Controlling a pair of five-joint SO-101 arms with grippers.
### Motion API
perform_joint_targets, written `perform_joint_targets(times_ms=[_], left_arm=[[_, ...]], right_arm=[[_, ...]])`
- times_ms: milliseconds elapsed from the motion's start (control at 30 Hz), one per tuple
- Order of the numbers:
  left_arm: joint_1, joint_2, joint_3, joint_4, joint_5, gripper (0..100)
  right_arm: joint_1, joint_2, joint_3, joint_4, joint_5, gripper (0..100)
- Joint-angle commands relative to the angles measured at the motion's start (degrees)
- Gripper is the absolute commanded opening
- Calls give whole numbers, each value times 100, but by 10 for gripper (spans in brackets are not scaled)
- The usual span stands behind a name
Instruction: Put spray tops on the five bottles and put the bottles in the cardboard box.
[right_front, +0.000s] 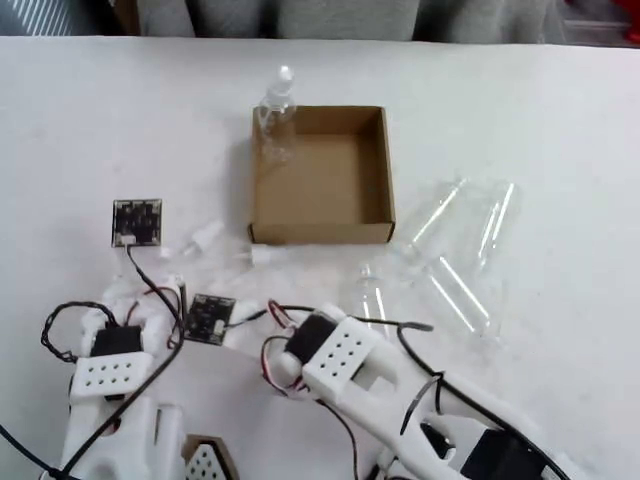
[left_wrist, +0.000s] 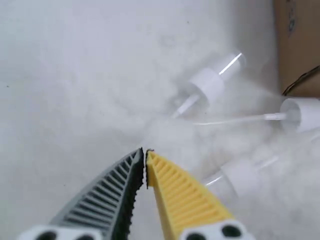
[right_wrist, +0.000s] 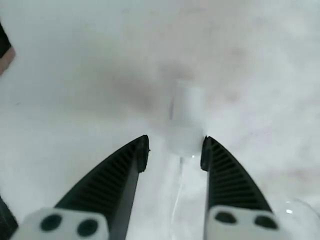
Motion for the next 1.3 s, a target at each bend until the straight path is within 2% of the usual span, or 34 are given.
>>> perform_joint_targets(times_ms=[0, 133, 633, 867, 1267], left_arm=[[22, -136, -44, -132, -35, 27], [84, -127, -44, -132, -35, 27], [84, -127, -44, -132, -35, 27], [84, -127, -44, -132, -35, 27], [75, -127, -44, -132, -35, 27]], right_arm=[[127, 4, -440, 330, 35, 149], [136, 4, -651, 576, 35, 149], [154, 84, -615, 426, 79, 151], [154, 84, -281, -13, 70, 253], [163, 567, -246, -84, 88, 207]])
